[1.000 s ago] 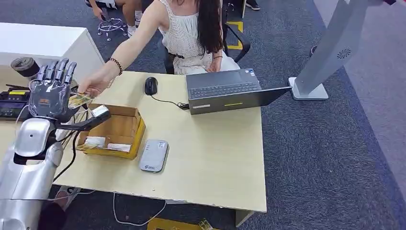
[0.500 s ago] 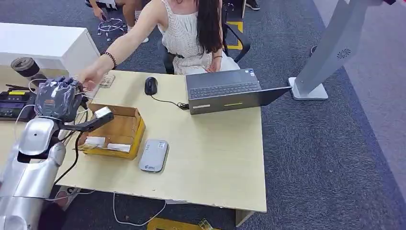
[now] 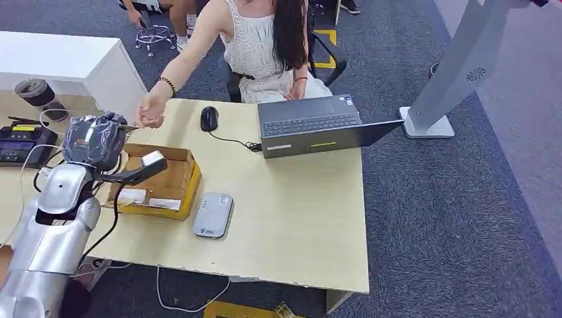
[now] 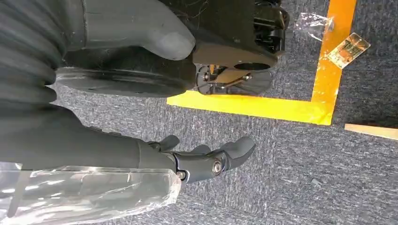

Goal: Pass the card to the sensor for recognition and then transmit it.

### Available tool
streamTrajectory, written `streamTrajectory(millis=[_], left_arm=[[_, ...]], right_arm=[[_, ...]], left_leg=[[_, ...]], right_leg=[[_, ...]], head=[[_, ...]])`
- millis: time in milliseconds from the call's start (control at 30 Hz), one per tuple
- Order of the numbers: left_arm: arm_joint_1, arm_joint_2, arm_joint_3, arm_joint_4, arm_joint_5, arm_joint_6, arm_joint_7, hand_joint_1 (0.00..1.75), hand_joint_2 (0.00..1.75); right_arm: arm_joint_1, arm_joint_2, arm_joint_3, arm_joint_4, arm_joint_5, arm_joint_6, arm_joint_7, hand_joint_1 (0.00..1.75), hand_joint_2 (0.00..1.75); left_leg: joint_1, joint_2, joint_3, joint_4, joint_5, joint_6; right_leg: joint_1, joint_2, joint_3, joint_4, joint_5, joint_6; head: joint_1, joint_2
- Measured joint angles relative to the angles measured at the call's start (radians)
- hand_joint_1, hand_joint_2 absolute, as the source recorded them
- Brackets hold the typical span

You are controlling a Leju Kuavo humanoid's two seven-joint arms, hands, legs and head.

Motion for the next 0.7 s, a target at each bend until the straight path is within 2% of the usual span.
streamTrajectory(millis=[167, 333, 500, 667, 700], left_arm=[[0.020, -0.020, -0.015, -0.020, -0.003, 0.018, -0.003, 1.75, 1.75], [0.087, -0.080, -0.084, -0.085, -0.060, 0.023, -0.011, 1.75, 1.75], [0.138, -0.114, -0.212, -0.108, -0.095, 0.030, 0.059, 1.75, 1.75], [0.159, -0.137, -0.245, -0.107, -0.073, -0.060, 0.052, 1.75, 1.75], [0.159, -0.140, -0.248, -0.105, -0.067, -0.096, 0.051, 1.75, 1.75]], right_arm=[[0.000, 0.000, -0.002, 0.000, 0.000, -0.002, 0.006, 0.00, 1.75], [-0.002, 0.003, -0.004, 0.000, -0.002, -0.017, 0.025, 0.00, 1.75], [-0.003, 0.005, -0.015, 0.000, -0.005, -0.035, 0.040, 0.00, 1.75], [-0.002, 0.006, -0.031, 0.000, -0.027, -0.061, 0.050, 0.00, 1.75], [-0.002, 0.006, -0.034, 0.000, -0.031, -0.067, 0.055, 0.00, 1.75]], left_leg=[[0.000, 0.000, 0.000, 0.000, 0.000, 0.000], [-0.001, 0.000, 0.000, 0.000, 0.000, 0.000], [-0.001, 0.000, -0.001, 0.001, 0.000, 0.000], [0.000, 0.000, 0.000, 0.001, 0.000, 0.000], [0.000, 0.000, 0.000, 0.001, 0.000, 0.000]], right_leg=[[0.000, 0.000, 0.000, 0.000, 0.000, 0.000], [0.000, 0.000, 0.000, 0.000, 0.000, 0.000], [0.000, -0.001, 0.000, -0.001, 0.000, 0.000], [0.000, -0.001, 0.000, -0.001, 0.000, 0.000], [0.000, -0.001, 0.000, -0.001, 0.000, 0.000]], head=[[0.000, 0.000], [0.000, 0.000], [0.000, 0.000], [0.000, 0.000], [0.000, 0.000]])
